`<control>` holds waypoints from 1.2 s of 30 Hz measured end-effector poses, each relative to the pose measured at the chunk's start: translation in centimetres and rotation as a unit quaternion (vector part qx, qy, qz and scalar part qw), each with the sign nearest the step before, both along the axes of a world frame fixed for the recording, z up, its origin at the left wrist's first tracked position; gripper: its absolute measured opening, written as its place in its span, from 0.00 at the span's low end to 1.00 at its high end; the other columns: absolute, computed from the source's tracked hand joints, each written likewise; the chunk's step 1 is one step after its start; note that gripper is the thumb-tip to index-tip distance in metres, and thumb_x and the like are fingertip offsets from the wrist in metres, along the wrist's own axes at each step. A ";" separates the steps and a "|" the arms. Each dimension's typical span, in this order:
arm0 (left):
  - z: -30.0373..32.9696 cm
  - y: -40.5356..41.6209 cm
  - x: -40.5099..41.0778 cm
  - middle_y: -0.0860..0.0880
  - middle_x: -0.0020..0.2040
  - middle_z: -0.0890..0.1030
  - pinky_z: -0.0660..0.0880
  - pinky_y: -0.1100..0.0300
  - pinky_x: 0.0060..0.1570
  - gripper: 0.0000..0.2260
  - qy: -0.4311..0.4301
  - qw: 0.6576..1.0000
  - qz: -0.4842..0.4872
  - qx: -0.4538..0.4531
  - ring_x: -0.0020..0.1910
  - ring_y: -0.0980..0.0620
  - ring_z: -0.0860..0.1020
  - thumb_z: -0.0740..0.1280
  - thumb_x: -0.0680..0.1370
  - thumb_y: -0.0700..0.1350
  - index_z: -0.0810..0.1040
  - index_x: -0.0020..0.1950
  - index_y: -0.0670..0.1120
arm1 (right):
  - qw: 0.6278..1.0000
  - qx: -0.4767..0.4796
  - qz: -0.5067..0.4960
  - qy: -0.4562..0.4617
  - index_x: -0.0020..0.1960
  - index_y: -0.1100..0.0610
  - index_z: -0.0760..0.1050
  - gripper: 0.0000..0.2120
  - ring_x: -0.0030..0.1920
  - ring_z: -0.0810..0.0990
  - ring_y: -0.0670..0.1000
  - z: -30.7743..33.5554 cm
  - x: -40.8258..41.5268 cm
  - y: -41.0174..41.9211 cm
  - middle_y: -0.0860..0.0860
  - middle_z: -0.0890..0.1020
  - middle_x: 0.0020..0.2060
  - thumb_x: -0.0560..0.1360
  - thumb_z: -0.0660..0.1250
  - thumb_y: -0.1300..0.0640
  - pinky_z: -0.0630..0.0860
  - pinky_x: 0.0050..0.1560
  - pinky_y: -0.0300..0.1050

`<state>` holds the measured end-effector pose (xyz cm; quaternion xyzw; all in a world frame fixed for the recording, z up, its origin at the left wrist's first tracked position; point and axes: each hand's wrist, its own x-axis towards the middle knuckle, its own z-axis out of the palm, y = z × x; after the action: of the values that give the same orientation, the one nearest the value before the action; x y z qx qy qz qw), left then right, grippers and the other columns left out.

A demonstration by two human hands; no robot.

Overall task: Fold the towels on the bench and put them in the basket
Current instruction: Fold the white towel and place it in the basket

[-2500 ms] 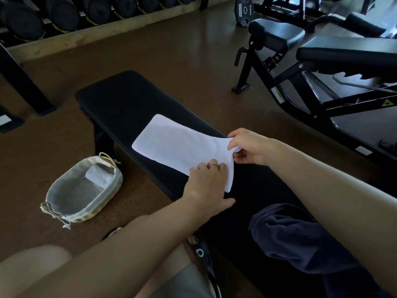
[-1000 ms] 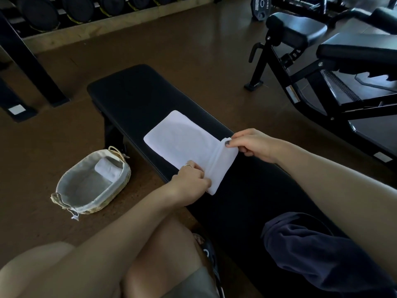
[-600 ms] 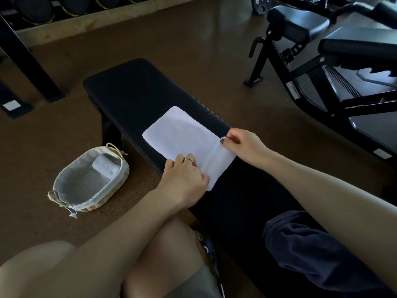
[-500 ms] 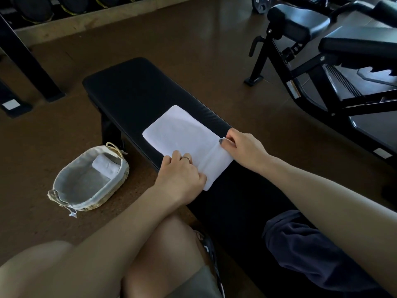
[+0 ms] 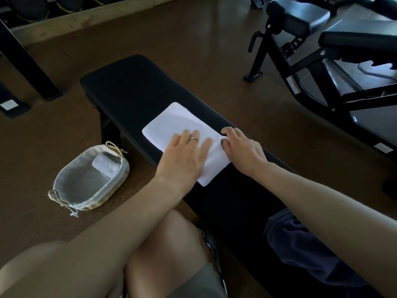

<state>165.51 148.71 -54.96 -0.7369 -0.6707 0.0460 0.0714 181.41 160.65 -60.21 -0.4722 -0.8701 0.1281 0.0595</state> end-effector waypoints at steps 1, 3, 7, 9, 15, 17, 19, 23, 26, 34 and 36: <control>0.0 -0.1 0.5 0.43 0.64 0.70 0.67 0.51 0.57 0.21 0.004 0.997 -0.075 0.015 0.61 0.43 0.69 0.59 0.78 0.40 0.60 0.71 0.46 | 1.000 0.002 0.002 -0.002 0.69 0.51 0.66 0.14 0.48 0.80 0.60 0.0 0.0 0.0 0.52 0.74 0.61 0.87 0.50 0.49 0.70 0.44 0.51; -0.3 -0.5 1.5 0.43 0.63 0.74 0.72 0.53 0.53 0.19 -0.006 0.987 -0.157 -0.013 0.58 0.44 0.74 0.58 0.80 0.36 0.65 0.70 0.44 | 1.000 0.016 0.010 -0.011 0.66 0.51 0.67 0.12 0.47 0.78 0.56 0.1 -0.1 -0.1 0.52 0.72 0.59 0.87 0.50 0.50 0.72 0.45 0.50; -1.0 -1.0 2.1 0.45 0.65 0.71 0.73 0.55 0.43 0.16 -0.070 0.993 -0.080 -0.054 0.58 0.46 0.74 0.62 0.81 0.38 0.67 0.69 0.45 | 0.987 0.147 0.058 0.006 0.60 0.56 0.73 0.06 0.54 0.75 0.56 -0.1 0.0 -0.2 0.56 0.74 0.56 0.83 0.62 0.59 0.75 0.55 0.51; -0.7 -1.2 2.4 0.44 0.68 0.70 0.74 0.53 0.45 0.16 -0.111 0.991 -0.051 -0.063 0.60 0.45 0.72 0.59 0.82 0.44 0.66 0.69 0.45 | 0.969 0.213 0.126 0.008 0.54 0.59 0.76 0.11 0.51 0.77 0.58 -0.2 0.2 0.0 0.57 0.77 0.53 0.73 0.71 0.66 0.77 0.51 0.53; -1.5 -1.3 3.2 0.41 0.69 0.67 0.71 0.55 0.45 0.21 -0.077 0.995 0.003 -0.057 0.59 0.44 0.71 0.63 0.82 0.53 0.64 0.70 0.43 | 0.947 0.181 0.267 0.011 0.55 0.60 0.82 0.16 0.56 0.84 0.59 1.1 1.8 1.0 0.56 0.85 0.54 0.68 0.77 0.66 0.80 0.59 0.53; -1.7 -0.8 3.5 0.40 0.68 0.67 0.68 0.56 0.43 0.18 -0.059 0.997 0.032 -0.050 0.57 0.45 0.71 0.60 0.83 0.48 0.64 0.70 0.41 | 0.956 0.124 0.266 0.009 0.61 0.61 0.81 0.21 0.61 0.82 0.59 1.7 2.5 1.2 0.57 0.84 0.59 0.68 0.75 0.67 0.77 0.66 0.55; -1.7 -0.5 3.9 0.40 0.67 0.68 0.67 0.56 0.42 0.17 -0.053 0.996 0.051 -0.048 0.54 0.46 0.71 0.60 0.82 0.44 0.64 0.69 0.40 | 0.965 0.071 0.254 -0.006 0.66 0.59 0.80 0.27 0.66 0.79 0.57 2.4 3.0 1.4 0.55 0.82 0.64 0.67 0.73 0.68 0.74 0.70 0.56; -1.2 -0.1 3.5 0.41 0.61 0.70 0.70 0.57 0.41 0.18 -0.127 0.987 0.081 -0.062 0.48 0.48 0.68 0.64 0.79 0.44 0.67 0.67 0.40 | 0.976 -0.045 0.215 0.007 0.64 0.53 0.80 0.26 0.65 0.78 0.49 4.1 2.1 2.2 0.47 0.82 0.61 0.67 0.72 0.66 0.72 0.70 0.51; -0.4 0.4 2.1 0.44 0.53 0.72 0.68 0.55 0.42 0.12 -0.201 0.970 0.115 -0.070 0.48 0.46 0.74 0.64 0.79 0.46 0.68 0.59 0.43 | 0.971 -0.172 0.154 0.062 0.58 0.51 0.83 0.21 0.54 0.81 0.43 5.4 0.7 3.3 0.43 0.84 0.52 0.68 0.72 0.67 0.79 0.60 0.48; 0.7 1.1 -3.7 0.46 0.44 0.76 0.67 0.57 0.32 0.07 -0.379 0.898 0.193 -0.113 0.37 0.50 0.75 0.59 0.83 0.48 0.68 0.57 0.45 | 0.932 -0.341 -0.022 0.122 0.44 0.51 0.82 0.03 0.50 0.79 0.48 5.3 -2.7 5.3 0.51 0.82 0.48 0.75 0.71 0.53 0.74 0.52 0.45; 0.5 1.3 -4.5 0.47 0.43 0.76 0.67 0.59 0.32 0.06 -0.403 0.885 0.201 -0.118 0.37 0.52 0.74 0.58 0.84 0.47 0.67 0.58 0.46 | 0.935 -0.331 -0.044 0.122 0.37 0.50 0.78 0.10 0.44 0.76 0.48 4.9 -3.5 5.3 0.49 0.77 0.41 0.75 0.71 0.49 0.69 0.44 0.43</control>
<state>160.97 149.99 -54.46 -0.5445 -0.7647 -0.1628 -0.3038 177.93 165.92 -55.31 -0.4833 -0.7430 0.4629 0.0114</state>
